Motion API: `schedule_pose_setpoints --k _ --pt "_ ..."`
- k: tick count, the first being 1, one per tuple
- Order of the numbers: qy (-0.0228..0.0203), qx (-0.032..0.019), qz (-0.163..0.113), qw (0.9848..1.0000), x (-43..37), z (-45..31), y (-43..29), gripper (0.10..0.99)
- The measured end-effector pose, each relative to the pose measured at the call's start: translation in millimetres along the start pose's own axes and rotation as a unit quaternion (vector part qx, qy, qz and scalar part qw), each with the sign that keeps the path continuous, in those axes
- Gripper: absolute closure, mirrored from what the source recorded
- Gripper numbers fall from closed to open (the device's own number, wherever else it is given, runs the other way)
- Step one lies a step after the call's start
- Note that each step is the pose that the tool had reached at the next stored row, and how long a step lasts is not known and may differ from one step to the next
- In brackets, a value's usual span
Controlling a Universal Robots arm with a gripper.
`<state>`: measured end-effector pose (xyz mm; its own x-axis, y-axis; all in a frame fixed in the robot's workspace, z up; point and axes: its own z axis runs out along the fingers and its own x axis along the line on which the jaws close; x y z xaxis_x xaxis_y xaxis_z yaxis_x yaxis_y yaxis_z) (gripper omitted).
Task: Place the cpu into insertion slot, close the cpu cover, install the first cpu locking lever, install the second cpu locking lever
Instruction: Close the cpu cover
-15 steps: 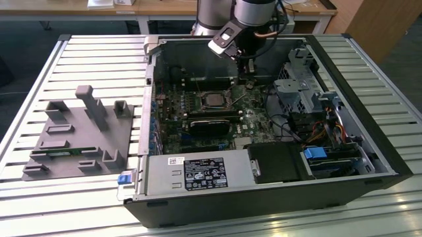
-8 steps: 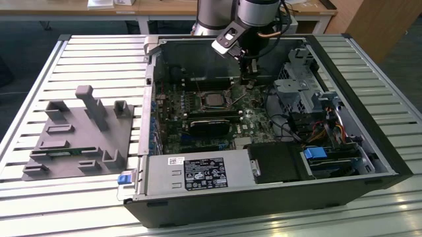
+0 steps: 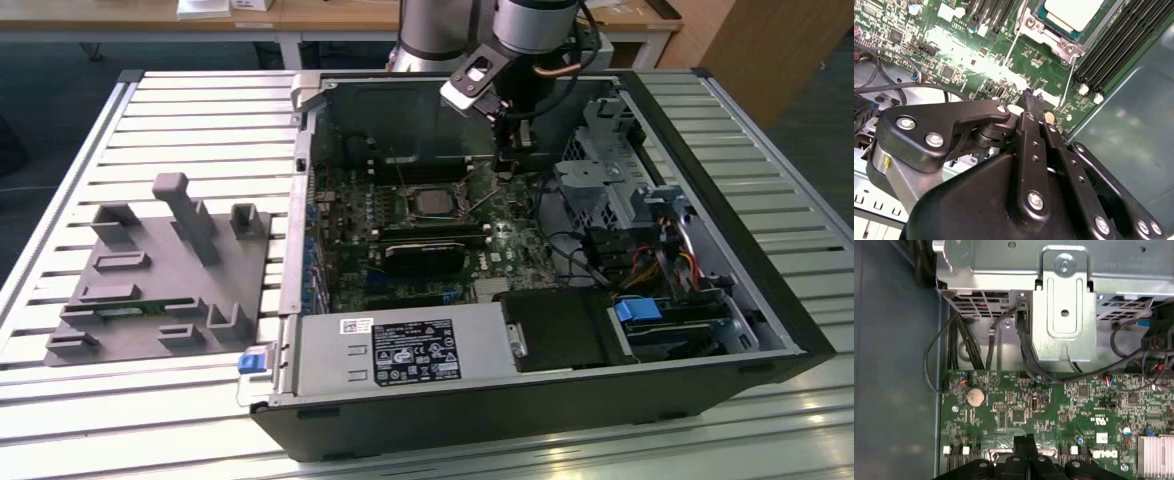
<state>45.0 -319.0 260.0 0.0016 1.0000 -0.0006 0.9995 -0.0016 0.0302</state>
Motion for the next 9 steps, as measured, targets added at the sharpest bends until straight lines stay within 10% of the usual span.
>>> schedule_pose_setpoints --k 9 --pt "0.0001 0.0014 0.0 1.0 0.4 0.8 5.9 0.98"
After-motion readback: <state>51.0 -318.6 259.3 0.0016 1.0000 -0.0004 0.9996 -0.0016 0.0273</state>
